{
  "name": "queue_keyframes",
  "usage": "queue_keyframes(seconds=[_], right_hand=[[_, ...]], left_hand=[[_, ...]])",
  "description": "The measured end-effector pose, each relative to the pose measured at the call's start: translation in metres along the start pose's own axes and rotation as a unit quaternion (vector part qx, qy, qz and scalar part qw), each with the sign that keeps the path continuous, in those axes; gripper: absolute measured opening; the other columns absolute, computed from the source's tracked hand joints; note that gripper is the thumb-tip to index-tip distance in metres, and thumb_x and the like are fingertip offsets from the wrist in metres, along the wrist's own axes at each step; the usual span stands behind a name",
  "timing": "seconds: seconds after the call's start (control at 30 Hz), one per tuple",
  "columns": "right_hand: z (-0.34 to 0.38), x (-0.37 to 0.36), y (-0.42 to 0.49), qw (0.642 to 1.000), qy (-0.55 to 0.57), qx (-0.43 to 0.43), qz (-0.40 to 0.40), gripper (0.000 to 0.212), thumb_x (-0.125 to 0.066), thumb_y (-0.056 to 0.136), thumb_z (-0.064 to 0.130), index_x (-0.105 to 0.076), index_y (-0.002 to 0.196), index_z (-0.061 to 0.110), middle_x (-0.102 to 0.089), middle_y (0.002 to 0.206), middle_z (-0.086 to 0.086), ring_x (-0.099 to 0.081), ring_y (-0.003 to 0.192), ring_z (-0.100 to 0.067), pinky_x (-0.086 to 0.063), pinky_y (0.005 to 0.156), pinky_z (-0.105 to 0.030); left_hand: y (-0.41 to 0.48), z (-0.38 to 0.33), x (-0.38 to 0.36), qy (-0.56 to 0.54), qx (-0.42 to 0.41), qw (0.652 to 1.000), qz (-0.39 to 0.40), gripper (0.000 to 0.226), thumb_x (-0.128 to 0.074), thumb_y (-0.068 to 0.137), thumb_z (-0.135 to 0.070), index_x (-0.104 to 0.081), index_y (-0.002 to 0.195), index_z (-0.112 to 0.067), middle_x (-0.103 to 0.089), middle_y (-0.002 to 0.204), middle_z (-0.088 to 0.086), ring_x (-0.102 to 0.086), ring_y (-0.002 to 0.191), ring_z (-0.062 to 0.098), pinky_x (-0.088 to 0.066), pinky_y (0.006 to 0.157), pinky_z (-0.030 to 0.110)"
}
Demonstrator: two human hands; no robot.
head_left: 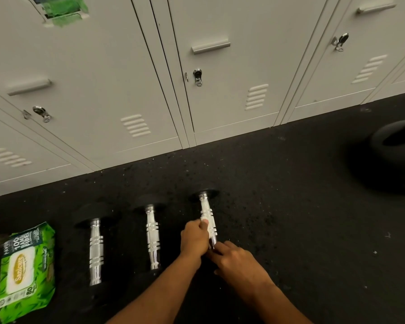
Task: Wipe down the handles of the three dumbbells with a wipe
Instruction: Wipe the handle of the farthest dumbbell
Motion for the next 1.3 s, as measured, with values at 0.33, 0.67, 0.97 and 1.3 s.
queue_keyframes(seconds=[0.33, 0.67, 0.97, 1.3], right_hand=[[-0.001, -0.003, 0.004, 1.0, -0.018, -0.003, 0.01, 0.055, -0.052, 0.097, 0.021, -0.03, 0.148, 0.019, -0.036, 0.144, -0.009, -0.041, 0.12, -0.024, -0.044, 0.092, -0.036], [0.002, 0.002, 0.003, 1.0, -0.025, -0.01, 0.011, 0.052, -0.056, 0.095, 0.02, -0.038, 0.144, 0.018, -0.038, 0.143, -0.007, -0.043, 0.121, -0.024, -0.045, 0.095, -0.037], [0.0, 0.0, 0.001, 1.0, -0.021, -0.005, -0.002, 0.054, -0.056, 0.095, 0.023, -0.036, 0.145, 0.022, -0.039, 0.141, -0.004, -0.043, 0.119, -0.021, -0.046, 0.093, -0.035], [0.006, 0.002, 0.003, 0.999, -0.035, -0.006, 0.004, 0.056, -0.056, 0.096, 0.022, -0.033, 0.147, 0.02, -0.038, 0.143, -0.008, -0.042, 0.123, -0.023, -0.045, 0.095, -0.036]], left_hand=[[0.033, -0.034, 0.01, -0.01, 0.037, 0.999, -0.036, 0.037, -0.037, 0.102, -0.025, -0.064, 0.109, -0.002, -0.065, 0.109, 0.019, -0.061, 0.098, 0.032, -0.042, 0.071, 0.034], [-0.02, 0.011, 0.0, 0.028, -0.019, 0.999, 0.025, 0.025, -0.052, 0.096, -0.028, -0.071, 0.096, -0.012, -0.072, 0.091, 0.009, -0.067, 0.09, 0.025, -0.049, 0.074, 0.032], [-0.009, 0.003, 0.003, -0.069, -0.003, 0.998, -0.006, 0.021, -0.055, 0.095, -0.027, -0.073, 0.104, -0.019, -0.072, 0.091, 0.001, -0.065, 0.087, 0.016, -0.052, 0.076, 0.03], [0.026, -0.026, 0.017, -0.076, -0.038, 0.995, -0.055, 0.027, -0.055, 0.097, -0.026, -0.069, 0.115, -0.012, -0.072, 0.105, 0.007, -0.064, 0.101, 0.022, -0.05, 0.088, 0.033]])
Point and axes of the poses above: each hand's wrist, its own y-axis towards the middle knuckle, its own x-axis out of the back of the hand, z = x × y, the point moved 2 cm from there along y, towards the middle knuckle
